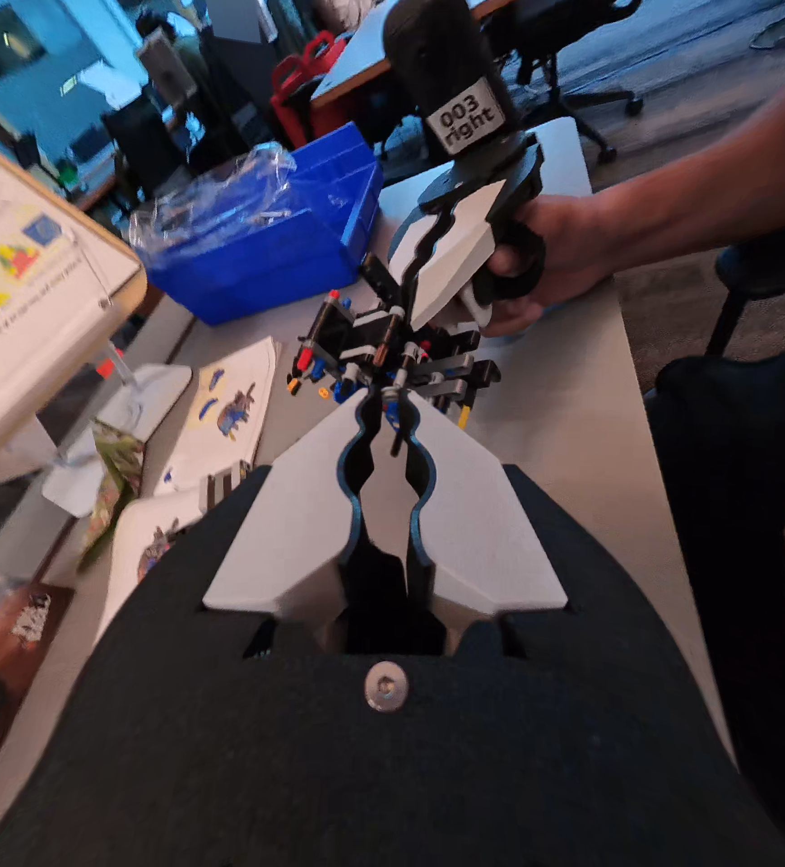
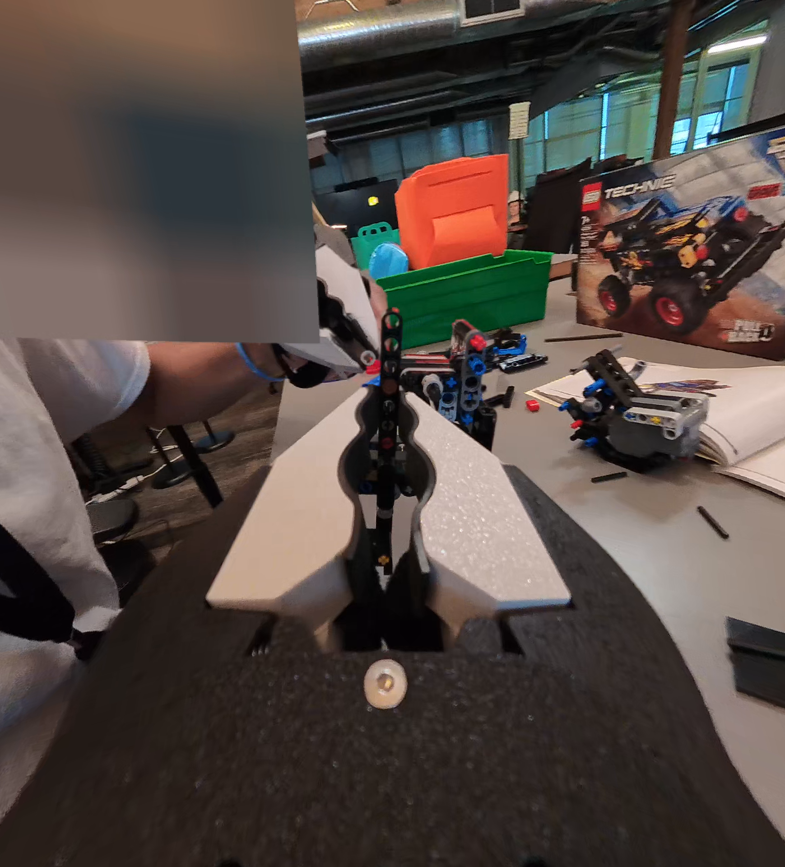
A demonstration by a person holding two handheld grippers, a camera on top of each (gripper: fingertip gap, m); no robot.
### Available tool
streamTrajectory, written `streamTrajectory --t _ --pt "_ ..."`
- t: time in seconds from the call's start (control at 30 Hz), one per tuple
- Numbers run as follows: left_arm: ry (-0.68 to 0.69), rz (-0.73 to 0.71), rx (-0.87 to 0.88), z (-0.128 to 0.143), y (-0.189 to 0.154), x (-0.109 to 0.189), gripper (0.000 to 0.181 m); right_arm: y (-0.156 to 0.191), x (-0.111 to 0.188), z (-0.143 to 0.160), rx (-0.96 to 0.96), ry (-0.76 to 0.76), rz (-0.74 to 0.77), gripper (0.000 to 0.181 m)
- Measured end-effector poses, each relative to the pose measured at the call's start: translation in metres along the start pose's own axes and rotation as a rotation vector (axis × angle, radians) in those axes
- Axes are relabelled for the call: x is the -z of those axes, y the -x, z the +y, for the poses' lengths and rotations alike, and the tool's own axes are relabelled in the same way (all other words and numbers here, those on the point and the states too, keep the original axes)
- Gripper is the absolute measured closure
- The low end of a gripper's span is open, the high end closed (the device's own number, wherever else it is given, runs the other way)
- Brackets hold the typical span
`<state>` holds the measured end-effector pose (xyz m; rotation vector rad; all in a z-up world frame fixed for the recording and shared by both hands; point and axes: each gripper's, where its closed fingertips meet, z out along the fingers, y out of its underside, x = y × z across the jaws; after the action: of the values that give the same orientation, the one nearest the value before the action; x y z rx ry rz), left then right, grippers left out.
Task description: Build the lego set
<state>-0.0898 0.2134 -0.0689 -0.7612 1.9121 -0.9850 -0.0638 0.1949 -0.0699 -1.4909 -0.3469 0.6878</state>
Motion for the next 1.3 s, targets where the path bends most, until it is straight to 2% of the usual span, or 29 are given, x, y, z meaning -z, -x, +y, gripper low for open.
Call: streamTrajectory --t 0.1,0.23,0.5,0.8,1.0,1.3 --pt "-0.03 -0.044 -0.106 -0.003 0.001 -0.001 0.177 0.004 -0.003 0.006 -0.034 0.036 -0.028 0.175" --pt "0.019 -0.086 -0.214 0.008 -0.003 -0.003 0.176 0.008 -0.004 0.006 -0.071 0.03 -0.06 0.175" --pt "0.008 -0.093 -0.239 0.01 -0.008 -0.005 0.177 0.011 -0.008 0.016 -0.069 0.09 -0.068 0.175" --pt "0.069 -0.054 -0.29 0.016 -0.011 -0.007 0.176 0.009 -0.01 0.024 -0.016 0.14 -0.039 0.175" --pt "0.159 0.005 -0.354 0.024 -0.016 -0.007 0.176 0.009 -0.011 0.033 0.074 0.22 -0.036 0.175" --pt "0.2 -0.013 -0.372 0.027 -0.014 -0.011 0.177 0.006 -0.011 0.037 0.025 0.233 -0.034 0.175"
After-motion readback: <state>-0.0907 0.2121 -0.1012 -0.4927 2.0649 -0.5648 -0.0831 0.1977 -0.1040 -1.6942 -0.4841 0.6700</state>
